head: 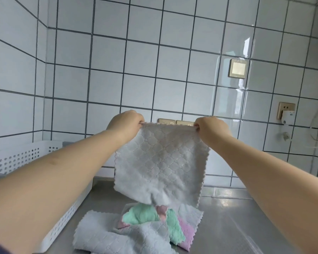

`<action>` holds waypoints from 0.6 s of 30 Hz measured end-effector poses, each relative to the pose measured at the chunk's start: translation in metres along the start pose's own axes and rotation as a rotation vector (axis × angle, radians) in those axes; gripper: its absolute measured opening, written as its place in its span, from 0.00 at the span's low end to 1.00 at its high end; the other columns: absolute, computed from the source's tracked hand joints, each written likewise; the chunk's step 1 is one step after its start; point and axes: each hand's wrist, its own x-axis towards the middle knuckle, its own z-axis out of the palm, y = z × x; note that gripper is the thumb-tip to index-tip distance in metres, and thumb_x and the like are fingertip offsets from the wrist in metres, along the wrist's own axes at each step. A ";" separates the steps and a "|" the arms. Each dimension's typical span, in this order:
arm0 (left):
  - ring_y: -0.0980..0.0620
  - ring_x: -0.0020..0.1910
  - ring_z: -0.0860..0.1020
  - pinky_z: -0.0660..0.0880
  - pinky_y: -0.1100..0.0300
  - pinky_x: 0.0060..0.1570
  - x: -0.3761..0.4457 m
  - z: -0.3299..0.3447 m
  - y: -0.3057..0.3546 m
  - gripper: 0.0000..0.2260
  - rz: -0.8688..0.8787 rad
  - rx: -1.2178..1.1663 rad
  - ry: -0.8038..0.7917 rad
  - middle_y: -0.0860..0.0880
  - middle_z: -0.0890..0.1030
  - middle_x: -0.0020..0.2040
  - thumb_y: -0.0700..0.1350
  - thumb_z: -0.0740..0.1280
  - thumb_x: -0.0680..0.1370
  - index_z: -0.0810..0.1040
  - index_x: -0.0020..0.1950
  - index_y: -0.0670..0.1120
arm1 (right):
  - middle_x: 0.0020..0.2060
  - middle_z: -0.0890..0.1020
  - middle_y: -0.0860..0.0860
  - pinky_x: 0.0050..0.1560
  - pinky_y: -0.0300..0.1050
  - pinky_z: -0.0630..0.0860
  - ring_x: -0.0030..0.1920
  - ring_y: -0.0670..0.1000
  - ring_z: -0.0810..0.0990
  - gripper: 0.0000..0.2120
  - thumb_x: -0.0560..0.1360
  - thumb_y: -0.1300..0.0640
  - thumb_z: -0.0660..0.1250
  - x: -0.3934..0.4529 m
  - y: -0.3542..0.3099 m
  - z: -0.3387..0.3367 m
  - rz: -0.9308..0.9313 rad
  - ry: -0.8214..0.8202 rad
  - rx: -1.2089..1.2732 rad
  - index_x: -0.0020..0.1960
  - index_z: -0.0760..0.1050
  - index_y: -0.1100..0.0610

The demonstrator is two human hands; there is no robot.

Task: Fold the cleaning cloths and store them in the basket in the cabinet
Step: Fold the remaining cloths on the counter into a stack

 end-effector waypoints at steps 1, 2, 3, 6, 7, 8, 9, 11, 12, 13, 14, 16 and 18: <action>0.44 0.49 0.76 0.73 0.55 0.44 -0.005 -0.007 0.000 0.09 -0.005 -0.019 0.026 0.47 0.78 0.50 0.43 0.60 0.79 0.79 0.53 0.47 | 0.42 0.80 0.55 0.38 0.43 0.69 0.44 0.58 0.77 0.14 0.71 0.64 0.57 -0.004 0.000 -0.003 0.000 0.006 0.022 0.50 0.78 0.55; 0.45 0.48 0.76 0.71 0.56 0.42 -0.008 -0.013 0.000 0.08 -0.009 -0.030 0.072 0.48 0.80 0.49 0.45 0.60 0.80 0.79 0.52 0.48 | 0.42 0.81 0.55 0.38 0.43 0.70 0.44 0.58 0.78 0.13 0.72 0.63 0.57 -0.010 0.001 -0.007 0.009 0.014 0.051 0.50 0.78 0.55; 0.45 0.47 0.77 0.69 0.57 0.39 -0.016 -0.023 -0.001 0.08 -0.017 -0.032 0.132 0.49 0.80 0.47 0.47 0.60 0.80 0.78 0.50 0.48 | 0.43 0.81 0.55 0.38 0.43 0.70 0.46 0.59 0.78 0.12 0.73 0.61 0.58 -0.018 0.001 -0.013 0.017 0.032 0.096 0.51 0.78 0.54; 0.47 0.46 0.77 0.68 0.57 0.39 -0.044 -0.049 -0.004 0.06 0.064 -0.041 0.224 0.51 0.80 0.46 0.47 0.61 0.79 0.77 0.50 0.48 | 0.44 0.81 0.56 0.38 0.43 0.66 0.47 0.59 0.77 0.09 0.76 0.58 0.60 -0.049 0.002 -0.029 -0.001 0.053 0.255 0.50 0.79 0.56; 0.47 0.47 0.77 0.70 0.56 0.41 -0.057 -0.056 -0.005 0.06 0.129 -0.041 0.168 0.51 0.80 0.47 0.47 0.62 0.79 0.77 0.51 0.48 | 0.43 0.81 0.56 0.38 0.43 0.65 0.45 0.57 0.77 0.08 0.76 0.59 0.61 -0.064 0.003 -0.032 -0.017 0.017 0.295 0.50 0.79 0.56; 0.48 0.48 0.77 0.72 0.55 0.43 -0.072 -0.060 -0.005 0.06 0.194 -0.062 0.104 0.52 0.79 0.48 0.46 0.63 0.79 0.78 0.52 0.48 | 0.43 0.81 0.55 0.39 0.42 0.65 0.44 0.55 0.76 0.08 0.76 0.59 0.62 -0.079 0.004 -0.033 -0.035 -0.028 0.324 0.51 0.79 0.56; 0.50 0.48 0.77 0.73 0.55 0.45 -0.088 -0.063 -0.006 0.07 0.244 -0.096 0.035 0.52 0.79 0.49 0.47 0.63 0.78 0.79 0.53 0.49 | 0.44 0.82 0.53 0.40 0.41 0.66 0.43 0.53 0.75 0.08 0.76 0.59 0.63 -0.097 0.006 -0.033 -0.049 -0.072 0.351 0.52 0.79 0.55; 0.54 0.48 0.77 0.73 0.56 0.49 -0.133 -0.066 -0.006 0.12 0.298 -0.162 -0.120 0.54 0.78 0.49 0.51 0.61 0.77 0.80 0.54 0.50 | 0.44 0.82 0.49 0.43 0.40 0.69 0.45 0.51 0.78 0.07 0.75 0.60 0.65 -0.140 0.009 -0.027 -0.062 -0.168 0.437 0.51 0.79 0.53; 0.57 0.47 0.76 0.73 0.57 0.50 -0.160 -0.066 -0.006 0.15 0.303 -0.192 -0.210 0.57 0.77 0.48 0.55 0.59 0.75 0.80 0.53 0.51 | 0.43 0.82 0.46 0.45 0.40 0.70 0.46 0.49 0.79 0.06 0.74 0.60 0.66 -0.166 0.008 -0.022 -0.071 -0.228 0.494 0.48 0.78 0.51; 0.59 0.46 0.75 0.73 0.58 0.50 -0.188 -0.065 -0.005 0.18 0.295 -0.218 -0.294 0.59 0.76 0.47 0.59 0.56 0.73 0.80 0.52 0.53 | 0.43 0.82 0.43 0.46 0.40 0.72 0.46 0.46 0.80 0.07 0.74 0.60 0.66 -0.192 0.008 -0.016 -0.082 -0.288 0.540 0.45 0.77 0.48; 0.60 0.45 0.75 0.73 0.59 0.49 -0.214 -0.061 -0.004 0.20 0.278 -0.235 -0.374 0.60 0.74 0.47 0.62 0.54 0.71 0.79 0.50 0.54 | 0.42 0.82 0.40 0.46 0.39 0.74 0.46 0.43 0.80 0.09 0.73 0.60 0.65 -0.216 0.007 -0.009 -0.088 -0.347 0.572 0.43 0.75 0.45; 0.62 0.45 0.73 0.71 0.61 0.49 -0.266 -0.047 0.001 0.20 0.246 -0.239 -0.521 0.61 0.75 0.47 0.65 0.52 0.70 0.77 0.47 0.55 | 0.43 0.82 0.38 0.45 0.35 0.73 0.44 0.39 0.79 0.11 0.73 0.61 0.63 -0.263 0.004 0.007 -0.080 -0.486 0.628 0.42 0.74 0.43; 0.59 0.45 0.74 0.72 0.59 0.48 -0.314 -0.033 0.008 0.22 0.188 -0.241 -0.650 0.58 0.77 0.46 0.66 0.51 0.69 0.73 0.47 0.53 | 0.45 0.82 0.35 0.43 0.29 0.71 0.43 0.36 0.78 0.10 0.73 0.62 0.61 -0.307 0.002 0.023 -0.070 -0.606 0.684 0.45 0.74 0.47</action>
